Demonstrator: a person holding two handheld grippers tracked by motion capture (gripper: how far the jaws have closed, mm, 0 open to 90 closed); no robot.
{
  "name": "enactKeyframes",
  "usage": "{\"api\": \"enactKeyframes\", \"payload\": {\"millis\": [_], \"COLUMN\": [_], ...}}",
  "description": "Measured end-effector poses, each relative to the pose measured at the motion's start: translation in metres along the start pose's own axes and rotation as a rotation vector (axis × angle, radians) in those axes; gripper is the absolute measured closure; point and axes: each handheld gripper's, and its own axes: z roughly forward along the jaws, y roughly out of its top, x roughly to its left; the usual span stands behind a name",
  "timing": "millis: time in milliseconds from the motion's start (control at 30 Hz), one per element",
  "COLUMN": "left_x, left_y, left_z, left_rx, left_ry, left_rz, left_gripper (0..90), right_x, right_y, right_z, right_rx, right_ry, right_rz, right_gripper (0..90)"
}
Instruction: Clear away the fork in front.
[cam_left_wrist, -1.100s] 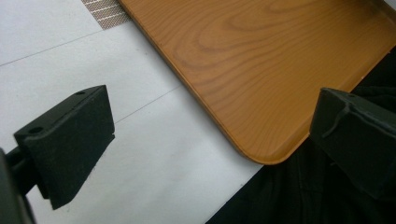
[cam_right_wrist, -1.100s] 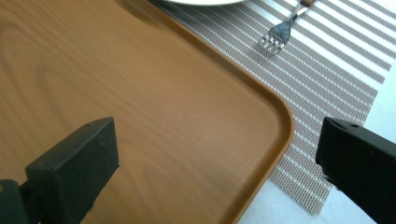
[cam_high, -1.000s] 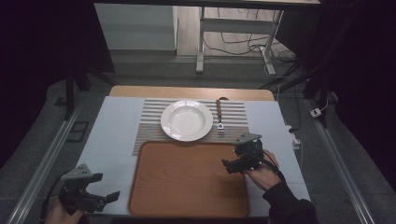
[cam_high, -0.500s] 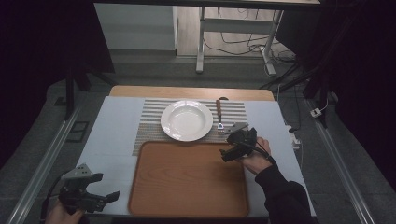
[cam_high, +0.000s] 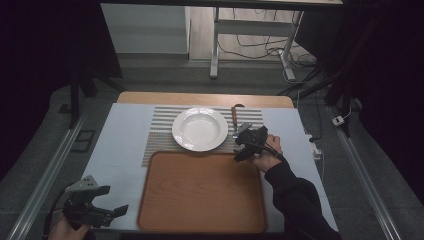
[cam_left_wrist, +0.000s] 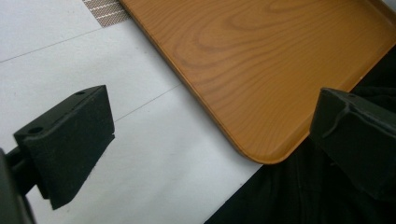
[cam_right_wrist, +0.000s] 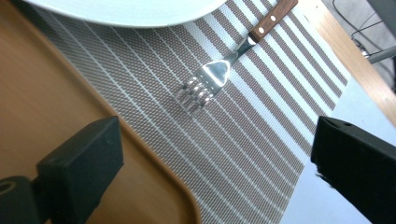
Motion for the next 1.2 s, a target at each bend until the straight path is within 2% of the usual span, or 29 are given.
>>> {"api": "enactKeyframes", "payload": {"millis": [133,200,233,267,333,367,433,467,533,667,733,767,800,833,867,967,1000,1033,1067,1100,1167,1200], "left_x": [0.0,0.0,0.0,0.0,0.0,0.0,0.0,0.0,0.0,0.0,0.0,0.0,0.0,0.0,0.0,0.0,0.0,0.0,0.0,0.0,0.0,0.0], "left_y": [0.0,0.0,0.0,0.0,0.0,-0.001,-0.001,-0.001,-0.001,-0.001,-0.001,-0.001,-0.001,-0.001,-0.001,-0.001,-0.001,-0.001,-0.001,-0.001,-0.001,-0.001], "left_z": [0.0,0.0,0.0,0.0,0.0,0.0,0.0,0.0,-0.001,-0.001,-0.001,-0.001,-0.001,-0.001,-0.001,-0.001,-0.001,-0.001,-0.001,-0.001,-0.001,-0.001], "left_rx": [0.0,0.0,0.001,0.001,0.0,0.0,0.0,0.0,0.001,0.001,0.002,0.002,0.002,0.002,0.002,0.001,0.001,0.0,0.0,-0.001,-0.002,-0.002], "left_ry": [-0.001,-0.001,-0.001,-0.001,-0.001,-0.001,-0.001,-0.001,-0.001,-0.002,-0.002,-0.002,-0.002,-0.001,-0.001,-0.002,-0.002,-0.003,-0.003,-0.004,-0.004,-0.002], "left_rz": [-0.002,-0.002,-0.001,-0.001,-0.002,-0.002,-0.002,-0.002,-0.001,0.0,-0.001,-0.001,-0.001,0.0,0.001,0.001,0.0,-0.001,-0.001,-0.001,0.003,0.003], "left_gripper": [0.0,0.0,0.0,0.0,0.0,0.0,0.0,0.0,0.0,0.0,0.0,0.0,0.0,0.0,0.0,0.0,0.0,0.0,0.0,0.0,0.0,0.0], "right_x": [0.002,0.004,0.006,0.007,0.011,0.011,0.016,0.018,0.022,0.028,0.033,0.034,0.036,0.038,0.04,0.044,0.047,0.047,0.047,0.045,0.046,0.044], "right_y": [0.004,0.005,0.007,0.009,0.011,0.011,0.014,0.015,0.015,0.015,0.015,0.014,0.014,0.013,0.012,0.01,0.007,0.008,0.008,0.01,0.009,0.011], "right_z": [0.01,0.012,0.015,0.016,0.018,0.018,0.022,0.024,0.027,0.034,0.038,0.04,0.042,0.044,0.045,0.05,0.051,0.05,0.049,0.047,0.045,0.042], "right_rx": [0.029,0.03,0.032,0.03,0.039,0.039,0.059,0.067,0.085,0.106,0.123,0.126,0.129,0.13,0.135,0.135,0.103,0.118,0.105,0.117,0.089,0.104], "right_ry": [-0.028,-0.036,-0.055,-0.064,-0.077,-0.077,-0.099,-0.099,-0.129,-0.146,-0.159,-0.171,-0.179,-0.163,-0.2,-0.21,-0.289,-0.273,-0.283,-0.262,-0.3,-0.258], "right_rz": [-0.069,-0.08,-0.126,-0.146,-0.179,-0.179,-0.252,-0.276,-0.327,-0.407,-0.422,-0.465,-0.479,-0.493,-0.521,-0.599,-0.629,-0.637,-0.635,-0.644,-0.639,-0.641], "right_gripper": [11.9,14.4,18.6,21.0,26.9,26.9,36.7,39.6,47.1,60.2,65.2,68.6,71.5,74.2,77.7,86.7,88.3,89.0,89.5,89.8,89.9,90.0]}}
